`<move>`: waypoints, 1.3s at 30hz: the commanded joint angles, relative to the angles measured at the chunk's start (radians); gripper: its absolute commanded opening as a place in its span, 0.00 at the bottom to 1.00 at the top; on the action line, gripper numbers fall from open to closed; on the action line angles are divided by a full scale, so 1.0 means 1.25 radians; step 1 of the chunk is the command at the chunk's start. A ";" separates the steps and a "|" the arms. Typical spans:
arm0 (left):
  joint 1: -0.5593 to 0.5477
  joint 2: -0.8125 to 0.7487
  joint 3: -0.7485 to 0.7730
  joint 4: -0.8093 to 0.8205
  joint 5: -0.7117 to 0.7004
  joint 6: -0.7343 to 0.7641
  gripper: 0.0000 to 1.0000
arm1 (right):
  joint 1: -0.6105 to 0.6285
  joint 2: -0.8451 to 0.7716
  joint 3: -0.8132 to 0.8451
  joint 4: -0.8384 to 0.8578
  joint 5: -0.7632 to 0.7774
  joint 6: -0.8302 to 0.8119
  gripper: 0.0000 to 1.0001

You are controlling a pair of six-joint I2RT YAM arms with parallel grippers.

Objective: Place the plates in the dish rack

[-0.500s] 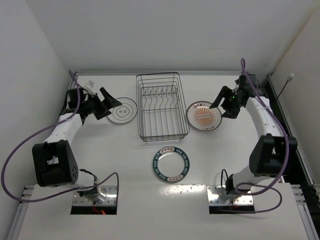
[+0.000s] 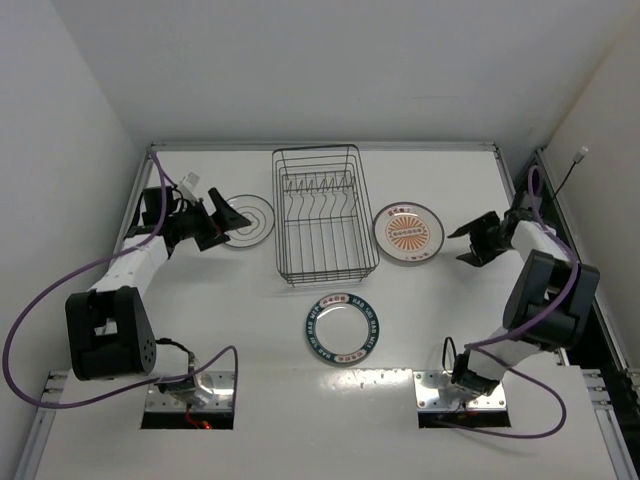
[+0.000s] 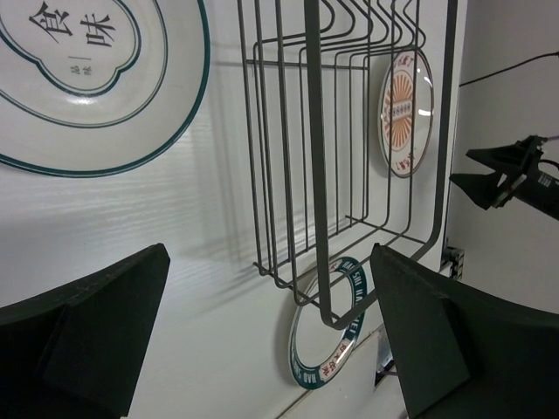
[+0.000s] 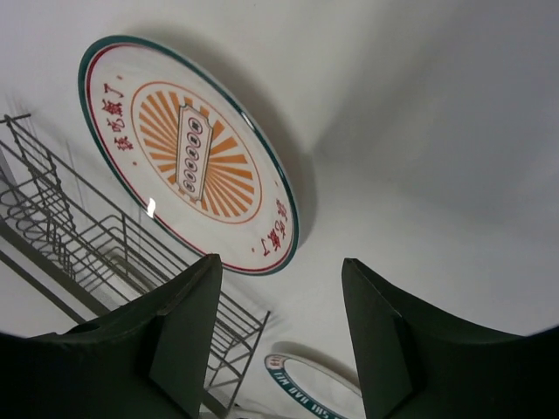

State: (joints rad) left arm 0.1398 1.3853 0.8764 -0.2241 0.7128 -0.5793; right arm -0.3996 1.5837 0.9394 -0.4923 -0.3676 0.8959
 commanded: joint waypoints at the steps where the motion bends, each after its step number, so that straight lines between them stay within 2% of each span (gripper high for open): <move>1: 0.005 0.000 0.006 0.019 0.034 0.015 1.00 | 0.008 0.085 0.050 0.072 0.001 0.055 0.54; 5: 0.005 0.008 0.033 0.019 0.041 0.007 1.00 | 0.023 0.166 0.083 0.062 0.001 0.055 0.52; 17: 0.027 0.008 0.023 -0.004 0.041 0.014 1.00 | 0.093 0.283 0.133 0.083 -0.008 0.055 0.46; 19: 0.027 0.008 0.023 -0.011 0.041 0.014 1.00 | 0.104 0.300 0.133 0.091 -0.008 0.055 0.34; 20: 0.034 0.008 0.023 -0.018 0.041 0.014 1.00 | 0.111 0.309 0.133 0.091 -0.008 0.055 0.24; 21: 0.034 0.001 0.023 -0.018 0.041 0.014 1.00 | 0.111 0.323 0.133 0.100 -0.018 0.055 0.05; 22: 0.034 0.001 0.023 -0.026 0.041 0.023 1.00 | 0.111 0.323 0.141 0.101 -0.025 0.055 0.00; 24: 0.043 0.001 0.030 -0.033 0.041 0.023 1.00 | 0.111 0.331 0.141 0.101 -0.025 0.037 0.00; 28: 0.050 -0.006 0.030 -0.050 0.041 0.040 1.00 | 0.111 0.245 0.163 0.053 0.046 -0.001 0.00; 33: 0.050 -0.006 0.030 -0.058 0.041 0.040 1.00 | 0.118 0.095 0.301 -0.038 0.178 -0.074 0.00; 39: 0.050 -0.006 0.030 -0.065 0.034 0.047 1.00 | 0.225 0.008 0.511 -0.078 0.355 -0.152 0.00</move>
State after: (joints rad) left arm 0.1917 1.3941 0.8875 -0.3077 0.7444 -0.5457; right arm -0.1940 1.6718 1.4334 -0.5842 -0.0643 0.7834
